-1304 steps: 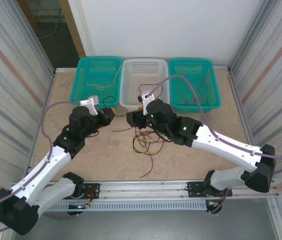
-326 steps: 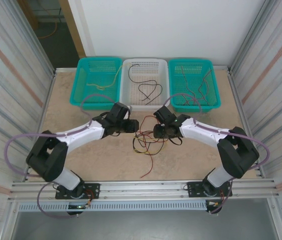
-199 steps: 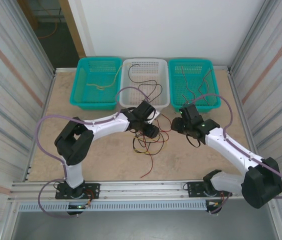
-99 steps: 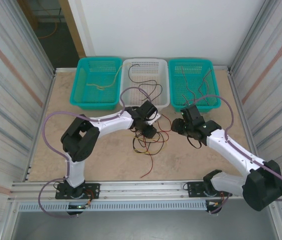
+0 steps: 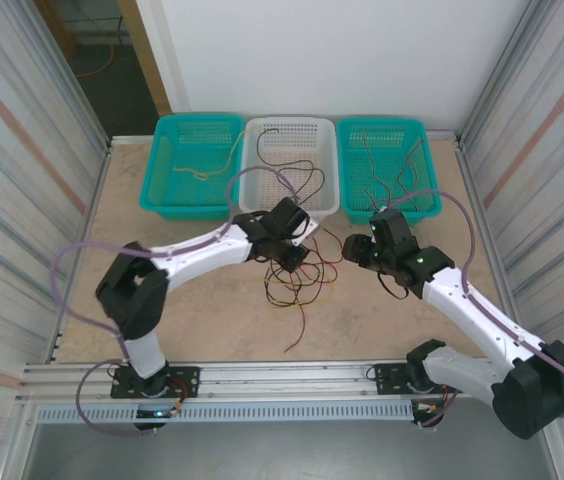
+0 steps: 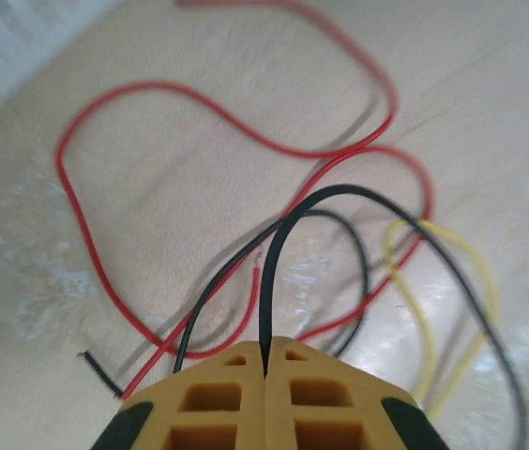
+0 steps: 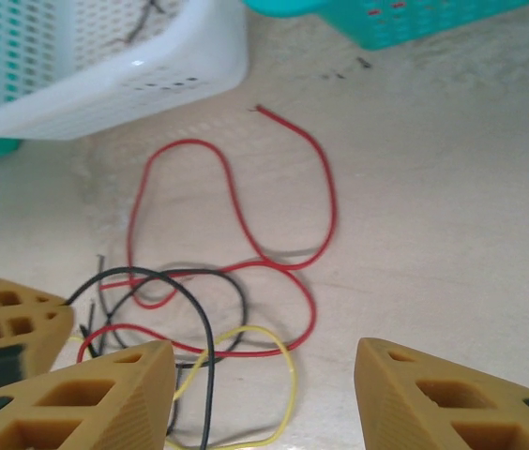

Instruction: Untangle the cables

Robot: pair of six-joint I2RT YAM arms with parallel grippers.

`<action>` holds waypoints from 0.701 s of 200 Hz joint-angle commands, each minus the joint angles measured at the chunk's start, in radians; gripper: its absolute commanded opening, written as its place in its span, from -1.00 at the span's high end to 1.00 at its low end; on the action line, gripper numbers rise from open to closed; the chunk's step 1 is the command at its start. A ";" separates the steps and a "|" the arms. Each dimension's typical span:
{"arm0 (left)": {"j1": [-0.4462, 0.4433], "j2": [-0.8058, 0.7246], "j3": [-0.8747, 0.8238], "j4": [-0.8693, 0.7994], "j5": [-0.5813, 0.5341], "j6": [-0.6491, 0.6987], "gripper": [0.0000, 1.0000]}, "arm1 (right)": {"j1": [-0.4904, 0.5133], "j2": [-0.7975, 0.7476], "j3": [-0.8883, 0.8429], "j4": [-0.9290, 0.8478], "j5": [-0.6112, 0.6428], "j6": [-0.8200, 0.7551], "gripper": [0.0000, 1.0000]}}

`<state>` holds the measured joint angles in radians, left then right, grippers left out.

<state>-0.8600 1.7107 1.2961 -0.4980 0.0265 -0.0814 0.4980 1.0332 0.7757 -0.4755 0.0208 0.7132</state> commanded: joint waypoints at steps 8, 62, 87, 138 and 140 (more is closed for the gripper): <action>-0.008 -0.179 -0.031 0.017 -0.012 -0.052 1.00 | 0.050 -0.027 0.021 0.051 -0.070 -0.072 -0.08; -0.008 -0.312 -0.035 -0.011 0.049 -0.118 1.00 | 0.307 -0.008 0.089 0.104 0.022 -0.169 -0.15; -0.005 -0.354 -0.038 -0.019 0.047 -0.132 1.00 | 0.326 0.014 0.106 0.102 0.027 -0.167 -0.14; 0.047 -0.424 -0.064 0.009 0.101 -0.193 1.00 | 0.337 0.042 0.117 0.091 0.080 -0.166 -0.17; 0.048 -0.429 -0.065 0.013 0.104 -0.196 1.00 | 0.336 0.045 0.117 0.091 0.081 -0.166 -0.16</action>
<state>-0.8413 1.3418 1.2507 -0.5045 0.0891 -0.2268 0.8310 1.0592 0.8589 -0.3744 0.0490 0.5667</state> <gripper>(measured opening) 0.060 0.581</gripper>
